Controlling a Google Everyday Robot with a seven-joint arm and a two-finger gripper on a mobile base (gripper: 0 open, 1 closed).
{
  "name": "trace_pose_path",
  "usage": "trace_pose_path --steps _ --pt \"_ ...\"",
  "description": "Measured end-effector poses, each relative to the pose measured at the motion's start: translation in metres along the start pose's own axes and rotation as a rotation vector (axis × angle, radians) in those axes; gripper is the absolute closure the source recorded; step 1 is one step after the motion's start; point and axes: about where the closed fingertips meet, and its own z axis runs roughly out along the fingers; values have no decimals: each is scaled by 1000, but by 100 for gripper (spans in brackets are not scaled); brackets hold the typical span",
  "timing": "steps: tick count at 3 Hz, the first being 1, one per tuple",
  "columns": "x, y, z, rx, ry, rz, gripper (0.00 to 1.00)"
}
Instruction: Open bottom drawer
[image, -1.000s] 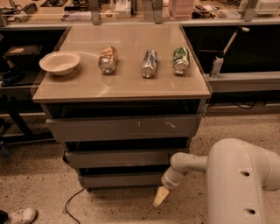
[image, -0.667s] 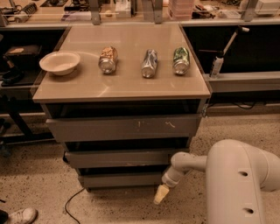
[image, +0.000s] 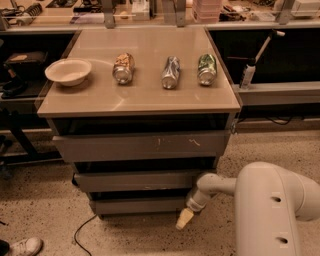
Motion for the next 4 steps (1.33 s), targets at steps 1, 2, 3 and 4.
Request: trace_pose_path --steps 1,2,3,4 --pt "-2 -6 11 0 -15 2 0" --pt "-4 -4 27 -17 -15 -10 0" --pt "-5 -3 26 -19 -13 -13 0" --pt "5 20 32 -80 52 -60 0"
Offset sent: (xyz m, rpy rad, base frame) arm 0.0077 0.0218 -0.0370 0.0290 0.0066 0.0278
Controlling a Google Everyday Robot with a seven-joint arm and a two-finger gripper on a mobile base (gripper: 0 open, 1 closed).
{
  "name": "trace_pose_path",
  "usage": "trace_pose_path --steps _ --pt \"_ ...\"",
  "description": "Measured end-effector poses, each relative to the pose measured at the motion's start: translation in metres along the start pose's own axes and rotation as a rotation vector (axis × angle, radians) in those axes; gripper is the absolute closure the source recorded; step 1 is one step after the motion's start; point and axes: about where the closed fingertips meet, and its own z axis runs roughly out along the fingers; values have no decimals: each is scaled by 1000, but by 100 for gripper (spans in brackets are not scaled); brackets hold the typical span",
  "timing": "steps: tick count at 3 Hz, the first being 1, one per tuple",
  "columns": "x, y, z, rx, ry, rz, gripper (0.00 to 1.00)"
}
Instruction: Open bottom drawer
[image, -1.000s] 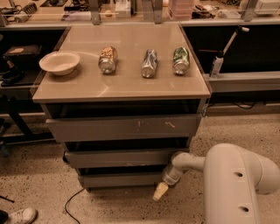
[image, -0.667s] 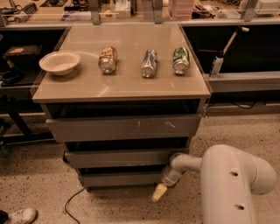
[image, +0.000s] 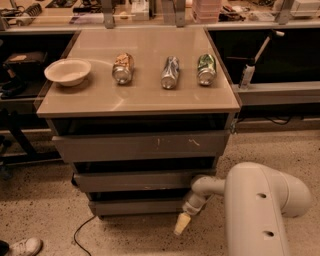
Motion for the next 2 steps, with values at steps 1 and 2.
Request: trace_pose_path --steps 1,2 --pt "-1 1 -4 0 0 0 0" --pt "-5 25 -26 -11 14 -30 0"
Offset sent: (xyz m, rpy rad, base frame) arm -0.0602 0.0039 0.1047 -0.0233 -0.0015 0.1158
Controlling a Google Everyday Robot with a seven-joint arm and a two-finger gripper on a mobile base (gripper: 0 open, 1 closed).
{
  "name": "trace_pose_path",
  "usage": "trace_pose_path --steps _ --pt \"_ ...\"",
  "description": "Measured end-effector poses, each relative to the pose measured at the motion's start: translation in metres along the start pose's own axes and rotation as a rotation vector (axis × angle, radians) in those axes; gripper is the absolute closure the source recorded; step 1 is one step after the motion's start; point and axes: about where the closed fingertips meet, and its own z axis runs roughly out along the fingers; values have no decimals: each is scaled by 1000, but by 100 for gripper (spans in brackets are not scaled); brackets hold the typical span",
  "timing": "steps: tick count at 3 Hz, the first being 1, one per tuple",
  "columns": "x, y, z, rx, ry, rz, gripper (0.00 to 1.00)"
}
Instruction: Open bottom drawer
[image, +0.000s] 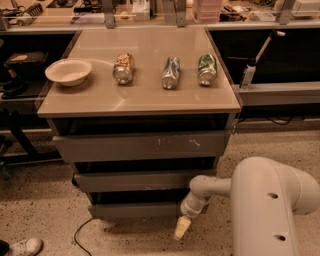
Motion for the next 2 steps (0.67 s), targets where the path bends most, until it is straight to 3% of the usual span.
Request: trace_pose_path --steps 1,2 --pt "-4 44 -28 -53 34 -53 0" --pt "-9 36 -18 -47 29 -55 0"
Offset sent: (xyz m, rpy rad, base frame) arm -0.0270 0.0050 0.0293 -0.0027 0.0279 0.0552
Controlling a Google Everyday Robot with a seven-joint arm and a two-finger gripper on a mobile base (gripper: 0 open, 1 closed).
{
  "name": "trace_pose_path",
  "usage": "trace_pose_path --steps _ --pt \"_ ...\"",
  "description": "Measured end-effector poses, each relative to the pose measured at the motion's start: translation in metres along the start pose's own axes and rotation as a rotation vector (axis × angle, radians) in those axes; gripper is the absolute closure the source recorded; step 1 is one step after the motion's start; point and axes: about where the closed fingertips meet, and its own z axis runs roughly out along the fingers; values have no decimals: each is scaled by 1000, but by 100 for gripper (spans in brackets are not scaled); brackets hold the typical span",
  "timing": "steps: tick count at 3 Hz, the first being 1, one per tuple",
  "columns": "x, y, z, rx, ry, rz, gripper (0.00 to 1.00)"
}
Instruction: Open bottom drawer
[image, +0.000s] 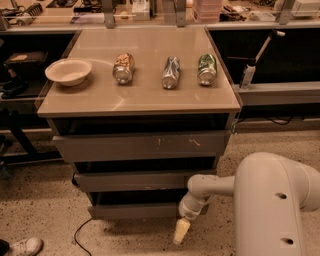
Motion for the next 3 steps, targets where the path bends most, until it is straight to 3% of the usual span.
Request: trace_pose_path --steps 3 --pt "-1 -49 31 32 1 -11 0"
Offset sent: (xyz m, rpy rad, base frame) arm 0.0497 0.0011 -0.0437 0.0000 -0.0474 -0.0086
